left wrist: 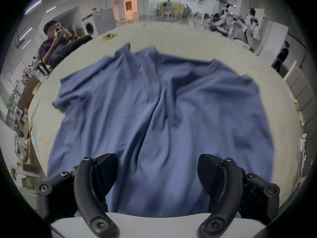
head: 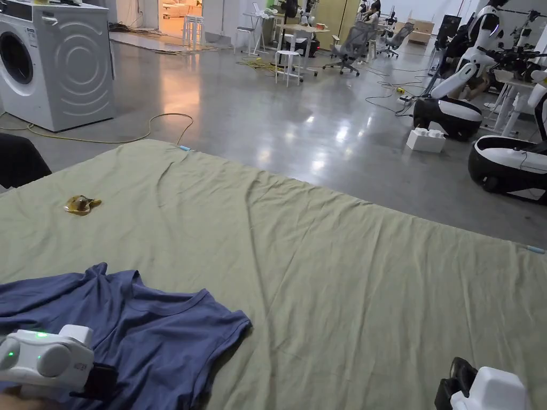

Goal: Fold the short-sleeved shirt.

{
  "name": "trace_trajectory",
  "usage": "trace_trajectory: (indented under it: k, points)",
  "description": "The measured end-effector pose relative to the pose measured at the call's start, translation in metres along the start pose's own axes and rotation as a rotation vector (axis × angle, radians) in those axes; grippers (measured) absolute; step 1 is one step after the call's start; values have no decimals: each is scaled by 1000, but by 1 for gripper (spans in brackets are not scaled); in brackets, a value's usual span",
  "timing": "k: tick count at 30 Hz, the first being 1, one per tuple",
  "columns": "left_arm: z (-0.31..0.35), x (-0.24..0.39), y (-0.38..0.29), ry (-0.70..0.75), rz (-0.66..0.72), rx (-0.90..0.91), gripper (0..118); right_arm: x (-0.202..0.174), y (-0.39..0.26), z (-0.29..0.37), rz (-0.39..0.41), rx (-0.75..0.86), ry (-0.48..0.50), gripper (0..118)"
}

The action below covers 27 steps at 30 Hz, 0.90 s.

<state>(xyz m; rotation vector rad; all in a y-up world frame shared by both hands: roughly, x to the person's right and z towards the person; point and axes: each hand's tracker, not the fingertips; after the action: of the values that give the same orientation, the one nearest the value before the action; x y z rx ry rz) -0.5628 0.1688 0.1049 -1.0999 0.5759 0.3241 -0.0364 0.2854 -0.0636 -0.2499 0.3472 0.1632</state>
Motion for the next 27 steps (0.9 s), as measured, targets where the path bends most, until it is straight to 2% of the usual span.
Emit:
trace_trajectory:
  k: [3,4,5,9,10,12,15,21,27]
  points:
    - [-2,0,-2,-13,3,65,95,0,-2,0,12,-5,1,0]
    - [1,1,-1,-9,-9,68,92,0,-2,-1,13,-6,-1,0]
    - [4,2,-1,-17,-28,81,84,0,-3,-1,12,-7,-3,0]
    - [23,30,-16,75,-170,158,10,1,-6,-4,-10,-19,-5,0]
    - [23,31,-17,86,-181,160,10,1,-7,-4,-14,-29,1,0]
    - [3,14,-16,29,-64,159,7,0,-7,-4,-10,-27,-3,0]
    - [15,7,-15,-20,31,185,6,3,-7,-2,-11,-23,-4,0]
    - [50,7,-9,-68,33,380,5,13,0,2,-18,-1,-23,0]
    - [98,15,14,-81,57,495,5,23,7,9,-29,22,-40,0]
